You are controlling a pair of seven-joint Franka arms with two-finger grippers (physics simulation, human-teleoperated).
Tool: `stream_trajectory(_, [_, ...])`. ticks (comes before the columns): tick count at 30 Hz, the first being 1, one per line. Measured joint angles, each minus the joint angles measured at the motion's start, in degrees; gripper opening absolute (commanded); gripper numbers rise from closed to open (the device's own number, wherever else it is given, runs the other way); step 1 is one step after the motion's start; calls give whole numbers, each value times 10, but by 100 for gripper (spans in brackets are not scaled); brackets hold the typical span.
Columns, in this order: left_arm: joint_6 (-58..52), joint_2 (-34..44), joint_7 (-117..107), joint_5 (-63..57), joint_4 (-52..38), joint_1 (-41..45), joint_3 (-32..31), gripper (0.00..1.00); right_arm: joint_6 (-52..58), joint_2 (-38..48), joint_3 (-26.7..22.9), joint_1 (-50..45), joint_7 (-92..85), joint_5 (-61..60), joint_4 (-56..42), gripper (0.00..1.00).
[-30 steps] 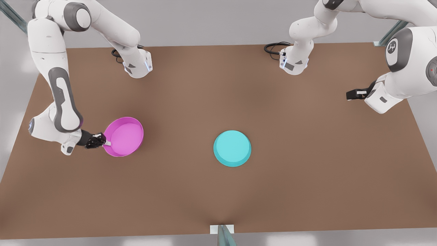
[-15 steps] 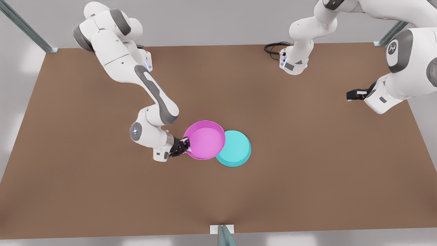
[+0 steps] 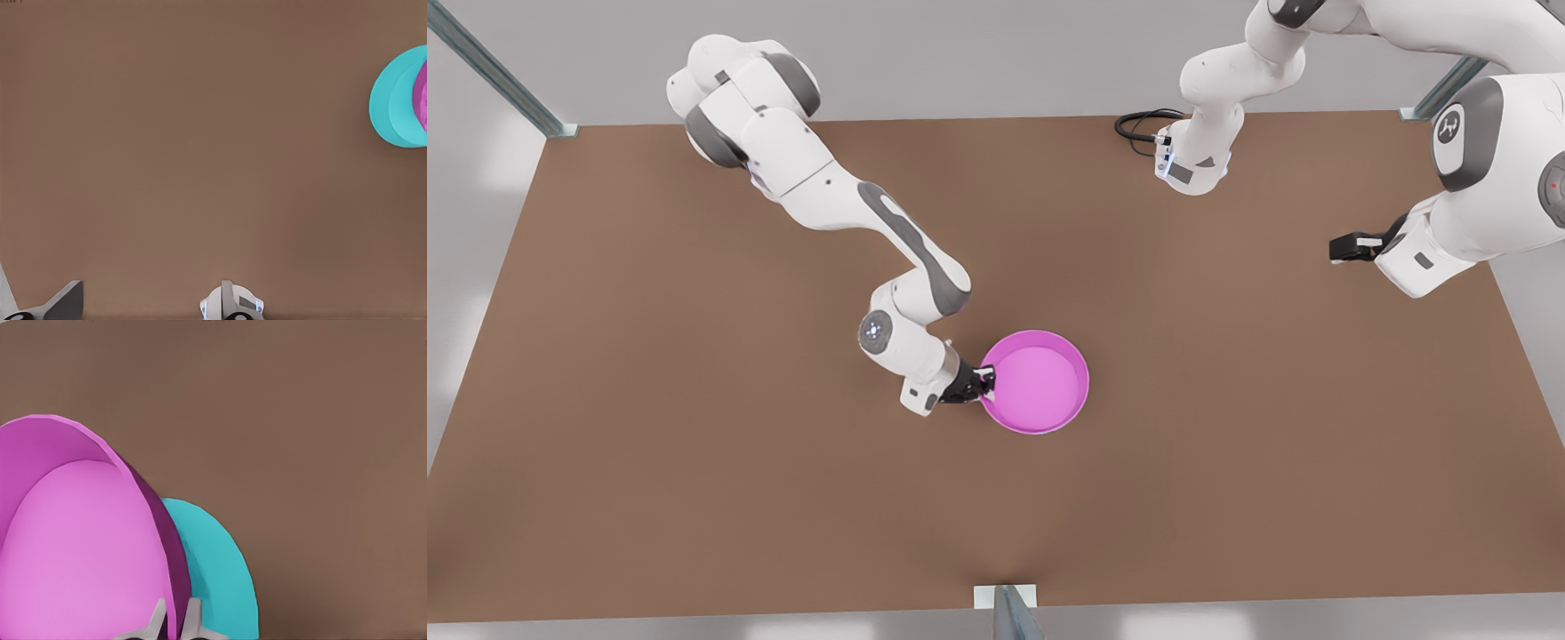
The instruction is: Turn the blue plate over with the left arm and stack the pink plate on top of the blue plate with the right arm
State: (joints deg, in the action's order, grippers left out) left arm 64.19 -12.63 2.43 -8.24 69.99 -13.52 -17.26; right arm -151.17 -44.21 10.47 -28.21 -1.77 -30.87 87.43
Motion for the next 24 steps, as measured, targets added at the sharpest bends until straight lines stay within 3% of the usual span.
stream_trajectory(10, [0, -3, 1, 0, -1, 0, 0, 100, -15, 1, 1, -3, 86, 4, 23, 21])
stream_trajectory(11, [0, -3, 1, 0, -1, 0, 0, 100, -14, 2, 1, -3, 93, 5, 23, 79])
stream_trajectory(12, [0, -3, 1, 0, 0, 0, 0, 100, -14, 2, 1, -3, 99, 6, 24, 100])
stream_trajectory(17, [0, -3, 0, 0, 0, 0, 0, 100, -10, 13, 1, -3, 128, 8, 25, 100])
stream_trajectory(19, [0, -3, 0, 0, 0, 0, 0, 100, 15, 56, -8, 6, 138, 9, 23, 100])
stream_trajectory(21, [0, -3, 0, 0, -1, 0, 0, 100, 85, 135, -58, 21, 147, 31, -3, 100])
stream_trajectory(24, [0, -2, 0, 0, -2, -1, 0, 100, 287, 180, -98, 61, 140, 214, -156, 100])
